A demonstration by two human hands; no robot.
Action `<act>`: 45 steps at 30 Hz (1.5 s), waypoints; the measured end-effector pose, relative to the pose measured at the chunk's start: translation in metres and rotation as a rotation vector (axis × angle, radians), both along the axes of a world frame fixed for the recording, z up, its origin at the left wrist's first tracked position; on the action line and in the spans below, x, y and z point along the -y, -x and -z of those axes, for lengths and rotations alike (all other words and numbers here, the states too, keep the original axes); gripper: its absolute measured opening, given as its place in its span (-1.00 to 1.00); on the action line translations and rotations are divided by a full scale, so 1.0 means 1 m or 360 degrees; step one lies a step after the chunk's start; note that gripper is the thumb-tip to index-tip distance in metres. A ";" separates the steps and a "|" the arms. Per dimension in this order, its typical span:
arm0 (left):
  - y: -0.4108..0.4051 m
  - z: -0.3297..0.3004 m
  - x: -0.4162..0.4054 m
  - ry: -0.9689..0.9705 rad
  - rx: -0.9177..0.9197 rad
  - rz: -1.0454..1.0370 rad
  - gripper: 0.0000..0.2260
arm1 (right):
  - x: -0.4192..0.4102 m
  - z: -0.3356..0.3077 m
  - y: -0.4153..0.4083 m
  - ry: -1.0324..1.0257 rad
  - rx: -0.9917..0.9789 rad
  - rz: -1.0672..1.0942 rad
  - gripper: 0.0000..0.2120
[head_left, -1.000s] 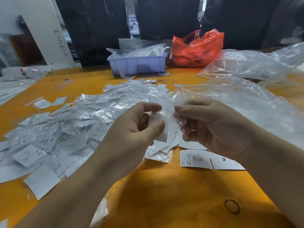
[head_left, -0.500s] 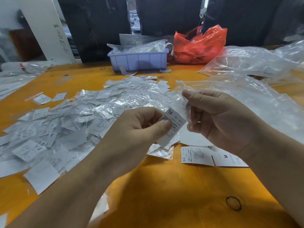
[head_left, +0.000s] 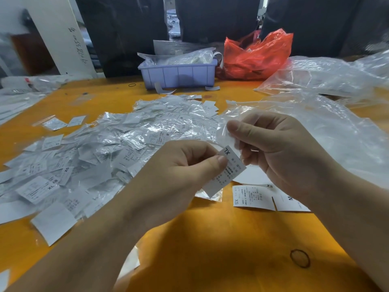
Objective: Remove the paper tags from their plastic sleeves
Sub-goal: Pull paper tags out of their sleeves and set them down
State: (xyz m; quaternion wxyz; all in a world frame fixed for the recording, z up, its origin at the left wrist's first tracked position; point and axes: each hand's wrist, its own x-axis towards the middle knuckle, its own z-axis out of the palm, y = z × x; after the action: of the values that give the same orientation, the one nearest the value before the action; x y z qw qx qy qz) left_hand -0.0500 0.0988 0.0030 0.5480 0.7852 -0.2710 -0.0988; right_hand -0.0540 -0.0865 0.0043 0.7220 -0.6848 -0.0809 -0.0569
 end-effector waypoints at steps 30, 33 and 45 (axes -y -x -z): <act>-0.005 0.001 -0.004 0.0044 0.0056 -0.0346 -0.85 | 0.012 -0.014 0.002 0.0223 -0.0173 -0.0226 -0.83; -0.005 0.002 -0.004 0.0018 0.0096 -0.0366 -0.83 | 0.012 -0.014 0.002 0.0218 -0.0213 -0.0293 -0.84; -0.003 0.001 -0.001 0.0066 0.0118 -0.0332 -0.83 | 0.008 -0.010 0.003 0.0294 -0.0232 -0.0392 -0.72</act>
State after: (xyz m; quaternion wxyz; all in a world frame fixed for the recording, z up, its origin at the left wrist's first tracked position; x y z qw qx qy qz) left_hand -0.0465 0.0997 0.0022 0.5609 0.8008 -0.2099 -0.0064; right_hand -0.0569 -0.0949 0.0141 0.6615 -0.7354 -0.1166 0.0894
